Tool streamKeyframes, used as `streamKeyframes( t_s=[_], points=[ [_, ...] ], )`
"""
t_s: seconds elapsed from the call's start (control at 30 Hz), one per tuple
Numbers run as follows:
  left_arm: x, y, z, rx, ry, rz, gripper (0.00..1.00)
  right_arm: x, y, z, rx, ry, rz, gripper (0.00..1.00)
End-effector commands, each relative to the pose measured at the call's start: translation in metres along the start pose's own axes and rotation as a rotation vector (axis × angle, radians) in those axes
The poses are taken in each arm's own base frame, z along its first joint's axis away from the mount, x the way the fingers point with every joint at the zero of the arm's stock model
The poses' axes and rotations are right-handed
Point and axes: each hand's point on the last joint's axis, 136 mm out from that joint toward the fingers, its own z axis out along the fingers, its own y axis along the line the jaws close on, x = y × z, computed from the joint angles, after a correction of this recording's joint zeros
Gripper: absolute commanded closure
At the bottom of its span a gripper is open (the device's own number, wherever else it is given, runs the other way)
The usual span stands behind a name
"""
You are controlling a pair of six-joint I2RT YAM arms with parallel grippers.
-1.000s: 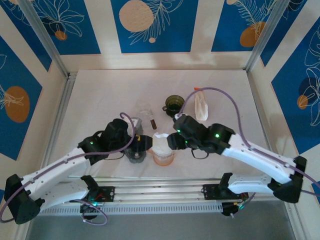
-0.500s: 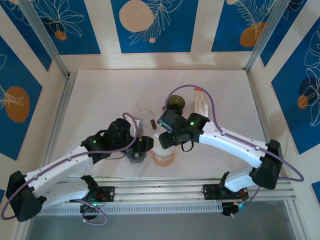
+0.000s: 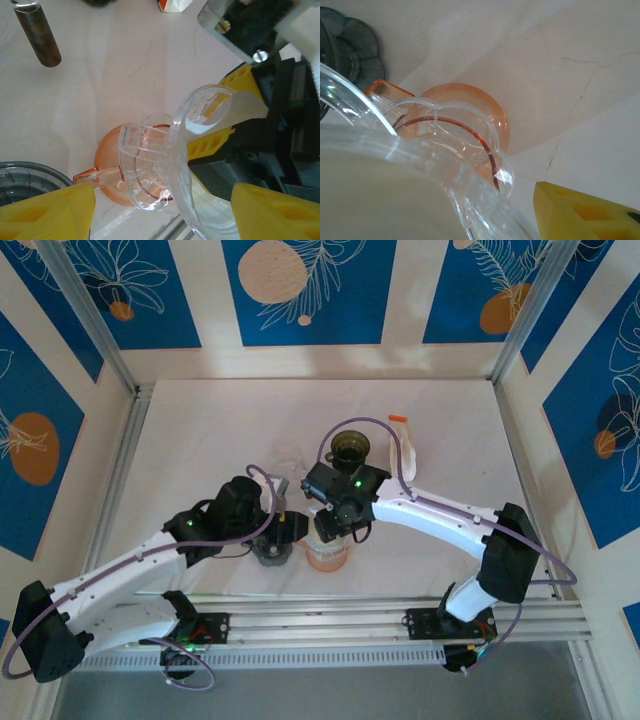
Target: Place the coffee filter in the dripper
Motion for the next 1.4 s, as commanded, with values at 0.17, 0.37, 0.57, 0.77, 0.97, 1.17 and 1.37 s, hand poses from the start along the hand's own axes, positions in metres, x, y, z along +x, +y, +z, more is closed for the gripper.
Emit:
streamKeyframes(
  t_s=[0.17, 0.37, 0.57, 0.77, 0.97, 1.17, 1.37],
  points=[
    [0.006, -0.005, 0.006, 0.037, 0.022, 0.018, 0.25, 0.010, -0.003, 0.022, 0.026, 0.061, 0.002, 0.43],
    [0.010, -0.003, 0.009, 0.042, 0.035, 0.015, 0.25, 0.014, -0.006, 0.031, 0.061, 0.078, -0.001, 0.44],
    [0.015, -0.003, 0.014, 0.052, 0.053, 0.010, 0.26, 0.015, -0.007, 0.033, 0.075, 0.083, -0.002, 0.43],
    [0.019, 0.003, 0.019, 0.031, 0.067, -0.003, 0.32, 0.014, -0.007, 0.032, 0.078, 0.076, -0.001, 0.44],
    [0.021, 0.006, 0.019, 0.021, 0.069, -0.011, 0.36, 0.014, -0.008, 0.032, 0.082, 0.073, 0.003, 0.44],
    [0.024, 0.007, 0.021, 0.023, 0.081, -0.015, 0.40, 0.007, -0.007, 0.022, 0.067, 0.029, 0.018, 0.44],
    [0.026, 0.007, 0.024, 0.030, 0.087, -0.025, 0.41, 0.000, -0.009, 0.003, 0.055, -0.034, 0.037, 0.42]
  ],
)
